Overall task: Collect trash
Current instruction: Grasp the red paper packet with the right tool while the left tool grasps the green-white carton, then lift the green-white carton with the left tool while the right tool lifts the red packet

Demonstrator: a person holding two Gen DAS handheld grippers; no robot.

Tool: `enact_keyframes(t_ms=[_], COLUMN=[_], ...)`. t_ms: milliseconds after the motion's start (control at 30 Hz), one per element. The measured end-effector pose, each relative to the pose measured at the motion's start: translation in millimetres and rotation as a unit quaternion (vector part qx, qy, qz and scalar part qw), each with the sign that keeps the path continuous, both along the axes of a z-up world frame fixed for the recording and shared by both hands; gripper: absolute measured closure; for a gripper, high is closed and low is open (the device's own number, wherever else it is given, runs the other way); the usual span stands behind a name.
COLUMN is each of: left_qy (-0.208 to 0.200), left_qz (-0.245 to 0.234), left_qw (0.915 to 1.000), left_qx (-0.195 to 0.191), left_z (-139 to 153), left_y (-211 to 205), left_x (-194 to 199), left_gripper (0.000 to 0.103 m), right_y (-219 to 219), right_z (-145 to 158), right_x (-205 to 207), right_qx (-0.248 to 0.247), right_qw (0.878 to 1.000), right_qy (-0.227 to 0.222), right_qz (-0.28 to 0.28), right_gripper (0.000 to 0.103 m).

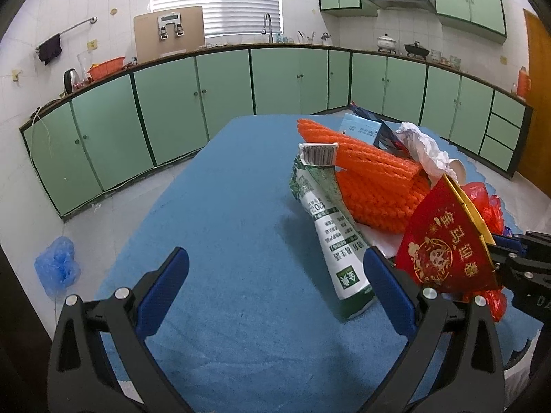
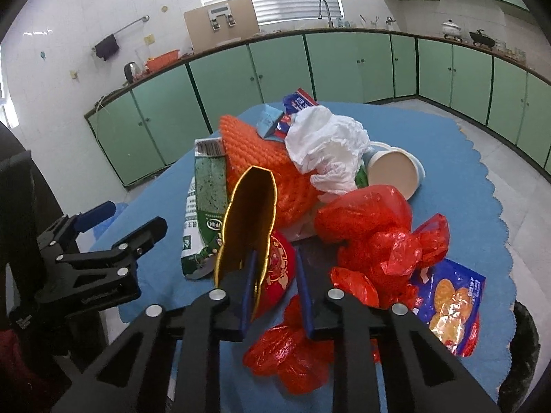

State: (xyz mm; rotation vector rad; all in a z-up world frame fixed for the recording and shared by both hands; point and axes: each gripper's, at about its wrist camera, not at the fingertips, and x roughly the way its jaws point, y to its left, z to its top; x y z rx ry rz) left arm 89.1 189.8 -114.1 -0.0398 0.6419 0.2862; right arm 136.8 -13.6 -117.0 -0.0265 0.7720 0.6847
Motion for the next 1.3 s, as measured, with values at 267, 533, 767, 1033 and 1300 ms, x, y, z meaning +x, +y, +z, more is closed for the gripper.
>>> enact_keyframes(t_ms=[267, 533, 767, 1033, 1300], left_qy=[0.005, 0.017, 0.03, 0.03, -0.004], left_qz=[-0.015, -0.027, -0.04, -0.063, -0.043], left_qw=[0.9999, 0.9994, 0.9985, 0.9957, 0.9979], left_qx=[-0.001, -0.013, -0.021, -0.061, -0.048], left_z=[-2.6, -13.5, -21.0, -24.2, 3.3], left_y=[-6.4, -13.2, -20.3, -26.1, -24.7], left_x=[7.6, 26.5, 43.0, 42.5, 11.2], left_gripper=[0.005, 0.005, 0.022, 0.068, 0.077], right_y=[0.9, -20.3, -34.1, -36.2, -40.0], right_z=[2.8, 25.8, 22.5, 22.2, 33.4], right_x=[-4.0, -11.2, 0.6, 1.2, -6.4], right_qx=[0.022, 0.049, 0.064, 0.065, 0.075], right_qw=[0.999, 0.998, 0.998, 0.998, 0.996], right_qy=[0.002, -0.038, -0.026, -0.022, -0.043], right_qz=[0.033, 0.019, -0.012, -0.01, -0.005], right_gripper=[0.099, 0.099, 0.099, 0.098, 0.098])
